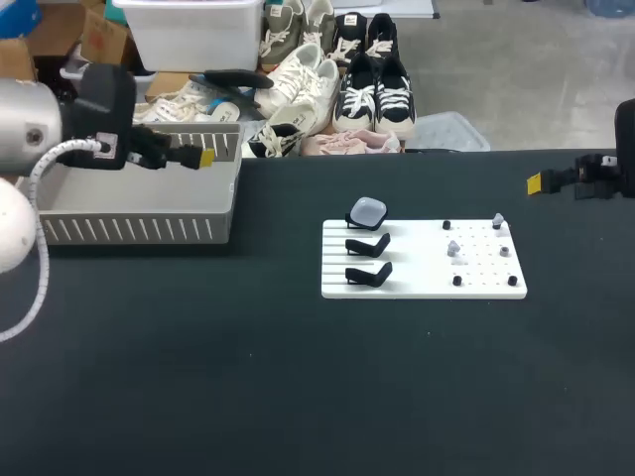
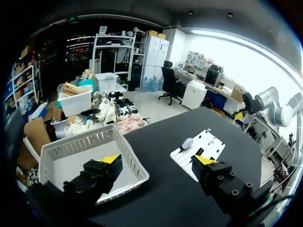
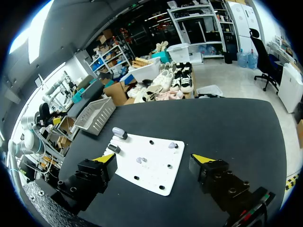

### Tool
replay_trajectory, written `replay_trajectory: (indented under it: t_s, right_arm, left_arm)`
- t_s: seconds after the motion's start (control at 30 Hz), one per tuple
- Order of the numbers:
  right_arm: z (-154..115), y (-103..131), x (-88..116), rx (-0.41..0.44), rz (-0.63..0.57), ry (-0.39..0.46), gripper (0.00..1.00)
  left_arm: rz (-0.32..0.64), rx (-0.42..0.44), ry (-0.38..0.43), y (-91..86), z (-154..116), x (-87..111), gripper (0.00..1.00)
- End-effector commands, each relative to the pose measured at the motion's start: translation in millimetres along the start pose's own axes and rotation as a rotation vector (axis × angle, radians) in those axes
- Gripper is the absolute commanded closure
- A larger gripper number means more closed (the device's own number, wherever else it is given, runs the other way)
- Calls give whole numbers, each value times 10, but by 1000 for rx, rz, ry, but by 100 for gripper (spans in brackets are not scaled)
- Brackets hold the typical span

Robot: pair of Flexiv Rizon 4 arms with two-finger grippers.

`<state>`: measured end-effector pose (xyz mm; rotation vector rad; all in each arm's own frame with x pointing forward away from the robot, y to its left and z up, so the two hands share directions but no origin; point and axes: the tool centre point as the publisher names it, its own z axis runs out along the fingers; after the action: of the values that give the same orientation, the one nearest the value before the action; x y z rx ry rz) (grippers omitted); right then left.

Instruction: Pick up each earbud case from the left stands, insert the matching earbuds, close the lid, and place the case in the box.

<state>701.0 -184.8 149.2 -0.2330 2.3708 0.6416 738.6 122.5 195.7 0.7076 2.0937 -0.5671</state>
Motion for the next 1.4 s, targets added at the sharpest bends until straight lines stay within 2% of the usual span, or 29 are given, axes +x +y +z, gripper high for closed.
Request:
replay_trajectory:
  t_s: [0.03, 0.23, 0.53, 0.57, 0.7, 1.13, 1.27, 1.4]
  right_arm:
    - [1, -4, -1, -1, -1, 1, 0]
    - [1, -4, -1, -1, -1, 1, 0]
    - [1, -4, -1, -1, -1, 1, 0]
    - [1, -4, -1, -1, -1, 1, 0]
    - [1, -4, -1, -1, -1, 1, 0]
    - [1, -4, -1, -1, -1, 1, 0]
    - [1, -4, -1, -1, -1, 1, 0]
    - [1, -4, -1, -1, -1, 1, 0]
  left_arm:
    - [121, 230, -49, 7, 189, -123, 0]
    - [261, 369, -17, -108, 442, -190, 0]
    - [457, 485, 45, -339, 867, -122, 0]
    - [474, 499, 22, -357, 906, -116, 0]
    - [502, 581, 26, -432, 1039, -85, 0]
    - [595, 602, 95, -693, 1603, 221, 0]
    - [613, 578, 109, -718, 1782, 326, 0]
    - [641, 592, 106, -727, 1895, 369, 0]
